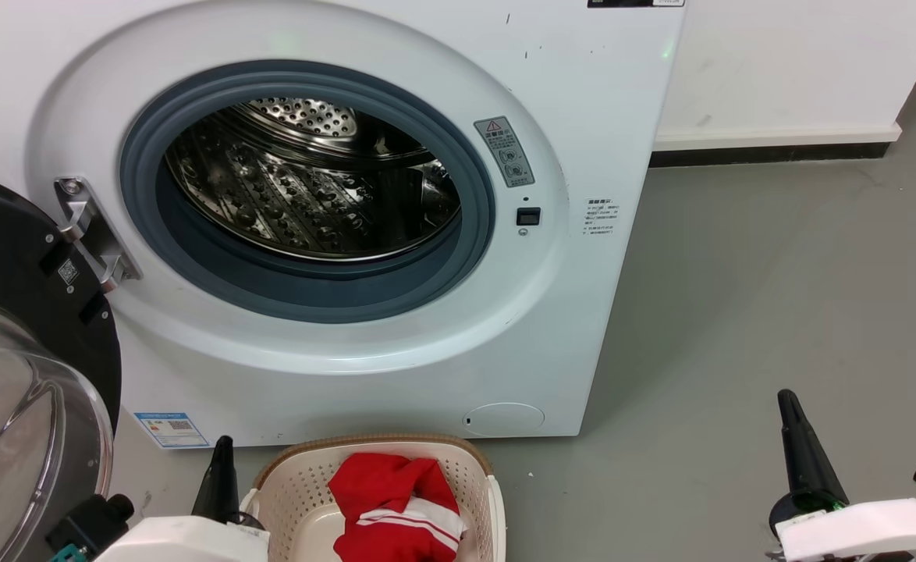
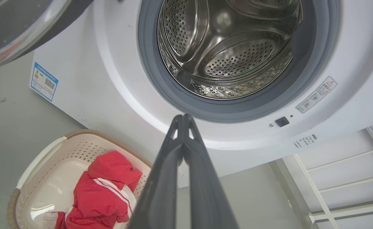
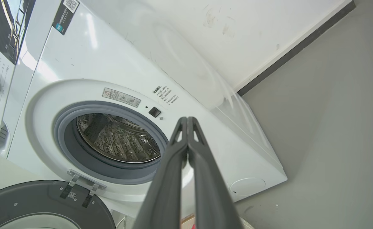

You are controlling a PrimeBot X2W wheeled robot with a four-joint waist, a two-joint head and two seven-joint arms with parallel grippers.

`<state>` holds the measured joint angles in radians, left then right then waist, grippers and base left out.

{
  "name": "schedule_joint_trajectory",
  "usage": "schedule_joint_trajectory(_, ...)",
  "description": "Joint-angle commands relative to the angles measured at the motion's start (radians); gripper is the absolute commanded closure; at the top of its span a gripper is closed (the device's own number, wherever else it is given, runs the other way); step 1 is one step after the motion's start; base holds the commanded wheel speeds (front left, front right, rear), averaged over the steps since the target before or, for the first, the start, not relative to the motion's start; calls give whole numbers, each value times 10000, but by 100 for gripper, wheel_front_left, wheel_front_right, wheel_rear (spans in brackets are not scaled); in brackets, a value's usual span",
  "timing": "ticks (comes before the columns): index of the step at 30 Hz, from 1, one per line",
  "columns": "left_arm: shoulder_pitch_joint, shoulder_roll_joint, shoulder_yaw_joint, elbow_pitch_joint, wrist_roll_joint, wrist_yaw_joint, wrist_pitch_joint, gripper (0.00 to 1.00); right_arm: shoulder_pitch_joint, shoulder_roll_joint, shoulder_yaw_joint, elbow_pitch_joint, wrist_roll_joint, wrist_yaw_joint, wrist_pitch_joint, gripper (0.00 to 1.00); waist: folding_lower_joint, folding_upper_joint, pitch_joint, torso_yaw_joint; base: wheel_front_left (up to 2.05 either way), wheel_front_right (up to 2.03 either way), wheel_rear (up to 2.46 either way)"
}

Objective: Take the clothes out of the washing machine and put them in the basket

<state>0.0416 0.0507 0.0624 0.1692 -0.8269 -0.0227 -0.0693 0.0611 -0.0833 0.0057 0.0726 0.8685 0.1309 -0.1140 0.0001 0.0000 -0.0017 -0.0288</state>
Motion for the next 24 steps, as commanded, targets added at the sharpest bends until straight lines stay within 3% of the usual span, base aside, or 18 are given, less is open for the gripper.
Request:
schedule_joint_trajectory(1,-277,3,41,-52,-372,-80,81,100,-277,-70,-47,6,405,-1,77,100,-1,0,1,6,0,0,0)
schedule_joint_trajectory(24,-780,-1,236,247,-3146,-469,747,100,-806,-89,-252,637,3210,-2,724,100,-1,0,15,89,0,0,0)
